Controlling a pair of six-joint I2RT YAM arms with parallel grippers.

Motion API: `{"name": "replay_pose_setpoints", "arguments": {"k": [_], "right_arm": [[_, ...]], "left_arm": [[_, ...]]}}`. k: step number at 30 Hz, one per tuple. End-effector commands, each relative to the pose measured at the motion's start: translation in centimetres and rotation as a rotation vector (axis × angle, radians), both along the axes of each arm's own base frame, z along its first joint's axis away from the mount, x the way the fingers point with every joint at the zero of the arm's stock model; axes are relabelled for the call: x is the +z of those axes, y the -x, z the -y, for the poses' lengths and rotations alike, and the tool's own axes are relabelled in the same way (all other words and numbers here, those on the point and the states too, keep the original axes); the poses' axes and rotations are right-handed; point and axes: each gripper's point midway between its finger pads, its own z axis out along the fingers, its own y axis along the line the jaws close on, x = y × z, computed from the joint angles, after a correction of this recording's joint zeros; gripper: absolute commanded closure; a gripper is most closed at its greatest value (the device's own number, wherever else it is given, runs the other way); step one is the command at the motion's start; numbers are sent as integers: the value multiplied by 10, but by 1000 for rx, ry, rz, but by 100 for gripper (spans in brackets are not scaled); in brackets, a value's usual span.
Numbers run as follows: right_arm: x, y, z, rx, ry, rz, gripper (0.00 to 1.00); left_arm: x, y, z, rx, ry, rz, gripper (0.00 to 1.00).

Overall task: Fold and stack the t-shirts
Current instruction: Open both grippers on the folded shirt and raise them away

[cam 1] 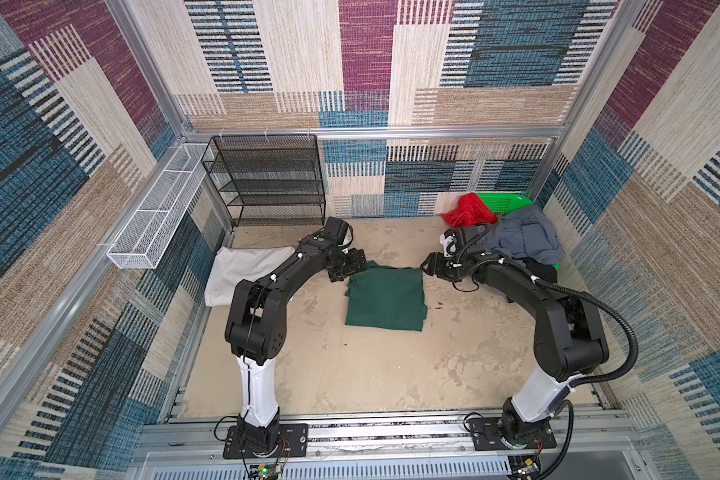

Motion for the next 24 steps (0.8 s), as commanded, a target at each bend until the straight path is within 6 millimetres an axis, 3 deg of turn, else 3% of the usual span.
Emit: {"name": "replay_pose_setpoints", "arguments": {"k": [1,18,24], "right_arm": [[-2,0,-4,6,-25,-3,41],[-15,8,-4,6,-32,-42,44],[-20,12,-1,-4,-17,-55,44]], "left_arm": [[-1,-4,8,-41,17,-9,26],[-56,-36,8,-9,-38,-81,31],[-46,-55,12,-13,-36,-34,32]]}}
